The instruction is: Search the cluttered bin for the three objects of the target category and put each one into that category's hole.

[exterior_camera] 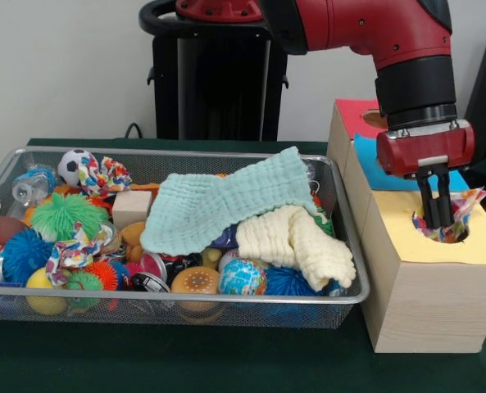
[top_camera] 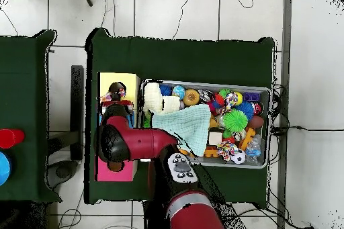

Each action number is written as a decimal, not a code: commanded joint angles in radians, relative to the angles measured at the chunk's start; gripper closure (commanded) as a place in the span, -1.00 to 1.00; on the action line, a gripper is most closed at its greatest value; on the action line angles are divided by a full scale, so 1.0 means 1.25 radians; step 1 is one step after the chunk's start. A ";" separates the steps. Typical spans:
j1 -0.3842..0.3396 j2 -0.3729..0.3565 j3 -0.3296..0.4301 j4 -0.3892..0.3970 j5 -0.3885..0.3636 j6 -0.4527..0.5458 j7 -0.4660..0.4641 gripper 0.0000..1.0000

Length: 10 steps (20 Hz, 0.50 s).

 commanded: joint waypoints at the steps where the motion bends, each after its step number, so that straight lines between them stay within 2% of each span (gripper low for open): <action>1: 0.026 0.057 -0.040 -0.040 0.033 0.106 0.101 1.00; 5: 0.022 0.068 -0.042 -0.056 0.016 0.075 0.100 1.00; 10: 0.007 0.082 -0.026 -0.083 -0.037 -0.027 0.105 1.00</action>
